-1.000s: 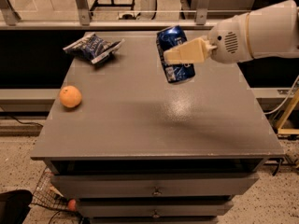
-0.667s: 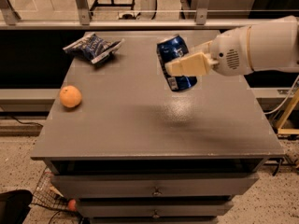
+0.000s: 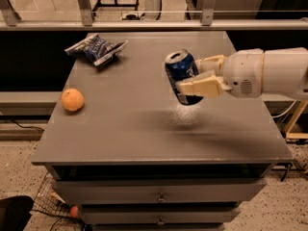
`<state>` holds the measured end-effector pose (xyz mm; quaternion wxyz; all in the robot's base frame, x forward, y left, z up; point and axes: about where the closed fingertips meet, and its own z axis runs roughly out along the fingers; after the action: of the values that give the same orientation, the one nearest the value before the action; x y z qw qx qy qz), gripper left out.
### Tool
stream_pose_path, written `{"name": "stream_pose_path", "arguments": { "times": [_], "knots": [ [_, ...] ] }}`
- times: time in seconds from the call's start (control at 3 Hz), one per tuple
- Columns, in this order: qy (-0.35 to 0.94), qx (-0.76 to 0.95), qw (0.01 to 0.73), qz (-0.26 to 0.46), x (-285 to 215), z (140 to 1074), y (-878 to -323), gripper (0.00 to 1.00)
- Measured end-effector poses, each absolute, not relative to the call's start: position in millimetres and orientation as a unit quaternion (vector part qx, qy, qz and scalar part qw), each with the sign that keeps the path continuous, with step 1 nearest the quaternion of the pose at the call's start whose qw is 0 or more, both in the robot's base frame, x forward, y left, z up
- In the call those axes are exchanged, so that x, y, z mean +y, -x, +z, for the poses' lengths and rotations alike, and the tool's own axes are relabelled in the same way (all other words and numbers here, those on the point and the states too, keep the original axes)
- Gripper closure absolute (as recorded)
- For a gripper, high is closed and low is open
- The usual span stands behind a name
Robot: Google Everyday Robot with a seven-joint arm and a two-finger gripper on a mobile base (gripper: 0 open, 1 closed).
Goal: Place pepsi can upright
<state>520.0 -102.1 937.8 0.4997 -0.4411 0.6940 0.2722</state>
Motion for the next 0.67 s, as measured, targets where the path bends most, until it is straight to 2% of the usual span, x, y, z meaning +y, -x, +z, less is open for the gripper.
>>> {"name": "stream_pose_path", "arguments": {
  "times": [0.67],
  "knots": [
    [0.461, 0.648, 0.518, 0.315, -119, 909, -532, 1.00]
  ]
}}
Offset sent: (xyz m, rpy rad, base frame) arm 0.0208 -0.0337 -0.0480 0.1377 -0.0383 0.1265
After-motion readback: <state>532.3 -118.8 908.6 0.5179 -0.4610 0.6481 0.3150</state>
